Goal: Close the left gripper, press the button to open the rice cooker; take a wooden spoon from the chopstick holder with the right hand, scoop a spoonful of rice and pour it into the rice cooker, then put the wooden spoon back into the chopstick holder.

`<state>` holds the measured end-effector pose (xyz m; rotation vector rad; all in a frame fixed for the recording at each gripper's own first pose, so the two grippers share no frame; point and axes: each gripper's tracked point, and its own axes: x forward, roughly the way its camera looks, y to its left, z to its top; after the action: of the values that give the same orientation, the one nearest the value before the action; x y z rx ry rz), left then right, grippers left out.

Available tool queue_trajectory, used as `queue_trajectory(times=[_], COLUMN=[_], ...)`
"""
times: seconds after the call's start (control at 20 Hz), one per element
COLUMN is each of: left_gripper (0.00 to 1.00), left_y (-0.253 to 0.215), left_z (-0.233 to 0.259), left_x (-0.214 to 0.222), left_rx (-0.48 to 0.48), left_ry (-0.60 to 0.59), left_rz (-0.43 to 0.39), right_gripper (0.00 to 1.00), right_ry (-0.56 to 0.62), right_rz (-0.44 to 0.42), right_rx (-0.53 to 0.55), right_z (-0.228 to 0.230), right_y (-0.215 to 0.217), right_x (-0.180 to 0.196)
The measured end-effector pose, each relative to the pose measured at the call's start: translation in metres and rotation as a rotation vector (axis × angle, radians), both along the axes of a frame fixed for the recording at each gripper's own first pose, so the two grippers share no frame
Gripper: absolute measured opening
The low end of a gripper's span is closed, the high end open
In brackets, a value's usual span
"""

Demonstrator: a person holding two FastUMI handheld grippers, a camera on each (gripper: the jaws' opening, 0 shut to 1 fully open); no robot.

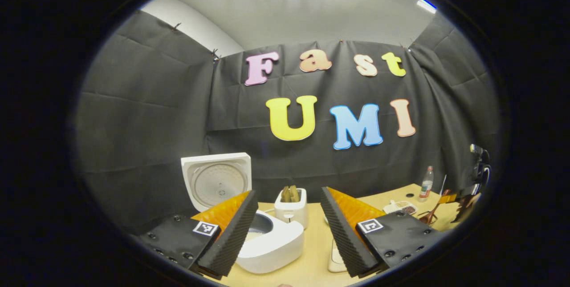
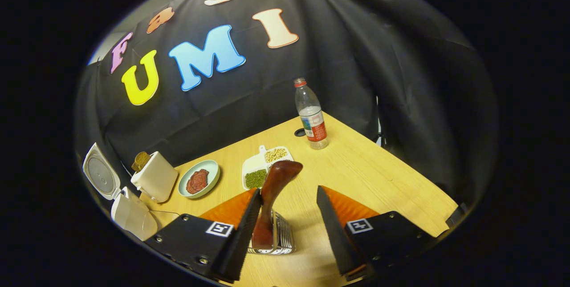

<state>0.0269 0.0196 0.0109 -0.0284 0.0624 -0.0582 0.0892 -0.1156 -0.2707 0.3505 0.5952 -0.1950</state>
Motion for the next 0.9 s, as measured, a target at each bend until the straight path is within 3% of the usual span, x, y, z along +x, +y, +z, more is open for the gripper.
queue_trajectory(times=[0.05,0.15,0.3,0.5,0.55,0.6,0.7,0.9], left_gripper=[0.98,0.98,1.00,0.94,0.98,0.94,0.98,0.94], left_y=[-0.001,0.000,0.010,0.034,0.043,0.053,0.071,0.118], left_z=[0.000,0.001,-0.002,-0.002,0.000,0.003,0.007,0.016], left_x=[0.003,0.009,0.021,0.045,0.052,0.060,0.075,0.109], left_rx=[-0.002,-0.005,-0.003,-0.005,0.001,0.009,0.023,0.050], left_ry=[-0.002,-0.006,-0.001,0.006,0.005,0.002,-0.002,0.000], left_rz=[-0.006,-0.011,0.005,0.044,0.061,0.081,0.114,0.182], right_gripper=[0.91,0.98,0.98,0.98,0.98,0.98,0.98,0.98], right_ry=[-0.007,-0.027,-0.085,-0.187,-0.211,-0.235,-0.280,-0.342], right_rz=[-0.008,-0.011,0.005,0.060,0.077,0.089,0.107,0.135], right_rx=[-0.033,-0.094,-0.169,-0.263,-0.278,-0.292,-0.308,-0.342], right_z=[0.005,0.022,0.060,0.121,0.134,0.148,0.172,0.205], right_y=[-0.007,-0.015,-0.016,0.001,0.008,0.015,0.029,0.058], right_x=[-0.004,-0.010,-0.015,-0.020,-0.022,-0.023,-0.026,-0.035])
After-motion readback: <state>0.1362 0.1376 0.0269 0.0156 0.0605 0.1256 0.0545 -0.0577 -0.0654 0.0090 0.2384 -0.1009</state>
